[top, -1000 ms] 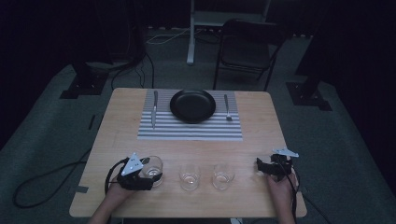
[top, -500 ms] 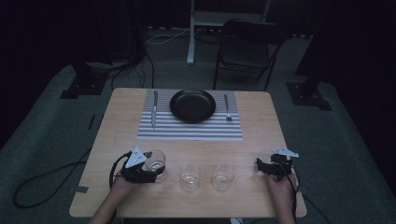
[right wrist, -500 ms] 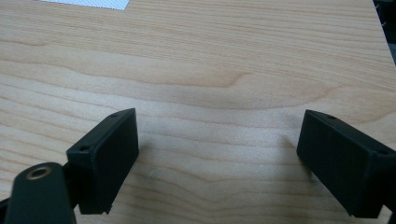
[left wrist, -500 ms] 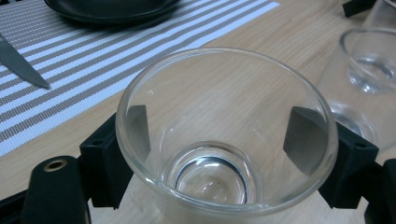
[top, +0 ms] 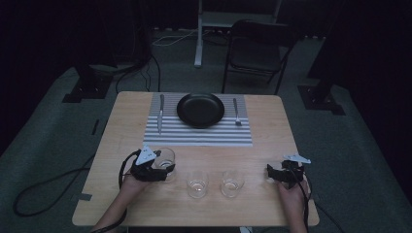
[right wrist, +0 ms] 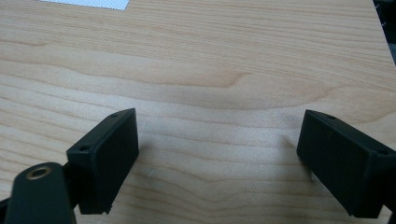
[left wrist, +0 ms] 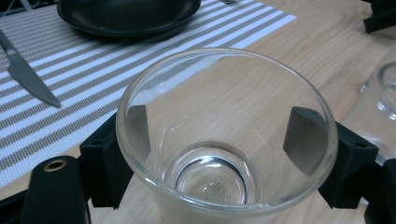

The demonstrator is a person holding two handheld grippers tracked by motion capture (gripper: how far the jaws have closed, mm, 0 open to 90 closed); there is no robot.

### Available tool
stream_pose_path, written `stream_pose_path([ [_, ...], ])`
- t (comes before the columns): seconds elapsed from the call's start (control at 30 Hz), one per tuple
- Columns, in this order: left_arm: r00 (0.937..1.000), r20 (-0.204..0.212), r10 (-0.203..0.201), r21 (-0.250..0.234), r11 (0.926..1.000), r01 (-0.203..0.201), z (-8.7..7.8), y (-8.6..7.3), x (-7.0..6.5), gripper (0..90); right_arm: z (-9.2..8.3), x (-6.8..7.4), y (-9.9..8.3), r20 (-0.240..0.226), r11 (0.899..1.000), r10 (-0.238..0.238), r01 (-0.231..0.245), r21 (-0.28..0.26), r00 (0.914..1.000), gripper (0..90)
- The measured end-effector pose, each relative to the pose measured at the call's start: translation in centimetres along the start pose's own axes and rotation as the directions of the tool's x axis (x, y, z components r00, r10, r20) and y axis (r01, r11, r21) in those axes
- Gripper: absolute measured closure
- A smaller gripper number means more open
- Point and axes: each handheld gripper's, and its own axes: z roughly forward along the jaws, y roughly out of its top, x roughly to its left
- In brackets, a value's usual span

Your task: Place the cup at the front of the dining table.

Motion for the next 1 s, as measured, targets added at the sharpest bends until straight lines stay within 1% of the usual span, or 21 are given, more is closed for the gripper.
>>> stream_pose_path([
  [0.03,1.0000,-0.006,0.001,0.002,1.0000,-0.001,0.1,0.1,0.1,20.0,0.0,0.0,0.0,0.000,1.000,0.000,0.000,0.000,1.0000,12.2],
  [0.13,0.9995,-0.027,-0.017,-0.006,0.9998,0.017,0.4,0.6,0.5,19.9,0.0,0.0,0.0,0.000,1.000,0.000,0.000,0.000,1.0000,12.2],
  [0.2,0.9990,-0.039,-0.020,-0.010,0.9998,0.020,0.6,0.8,0.7,19.9,0.0,0.0,0.0,0.000,1.000,0.000,0.000,0.000,1.0000,12.2],
  [0.33,0.9980,-0.049,-0.039,-0.015,0.9992,0.038,1.0,1.3,1.2,19.9,0.0,0.0,0.0,0.000,1.000,0.000,0.000,0.000,1.0000,12.2],
  [0.4,0.9971,-0.061,-0.045,-0.014,0.9989,0.044,1.3,1.5,1.4,20.0,0.0,0.0,0.0,0.000,1.000,0.000,0.000,0.000,1.0000,12.2],
  [0.47,0.9967,-0.062,-0.052,-0.016,0.9985,0.052,1.6,1.7,1.6,19.9,0.0,0.0,0.0,0.000,1.000,0.000,0.000,0.000,1.0000,12.3],
  [0.53,0.9966,-0.067,-0.048,-0.012,0.9988,0.048,1.9,2.0,1.7,19.9,0.0,0.0,0.0,0.000,1.000,0.000,0.000,0.001,1.0000,12.3],
  [0.57,0.9964,-0.065,-0.053,-0.010,0.9986,0.052,2.1,2.1,1.8,19.9,0.0,0.0,0.0,0.000,1.000,0.000,0.000,0.000,1.0000,12.3],
  [0.63,0.9956,-0.076,-0.055,-0.009,0.9985,0.055,2.3,2.4,2.0,19.9,0.0,0.0,0.0,0.000,1.000,0.000,0.000,0.000,1.0000,12.2],
  [0.7,0.9948,-0.083,-0.059,-0.020,0.9982,0.057,2.5,2.7,2.2,19.9,0.0,0.0,0.0,0.000,1.000,0.000,0.000,0.001,1.0000,12.3],
  [0.9,0.9928,-0.110,-0.047,-0.038,0.9984,0.043,2.9,3.7,2.7,19.9,0.0,0.0,0.0,0.000,1.000,0.000,0.000,0.001,1.0000,12.3],
  [0.97,0.9931,-0.110,-0.042,-0.033,0.9987,0.039,3.1,4.1,2.9,19.9,0.0,0.0,0.0,0.000,1.000,0.000,0.000,0.001,1.0000,12.3],
  [1.0,0.9922,-0.118,-0.041,-0.035,0.9987,0.037,3.2,4.2,3.0,19.9,0.0,0.0,0.0,0.000,1.000,0.000,0.000,0.000,1.0000,12.3],
])
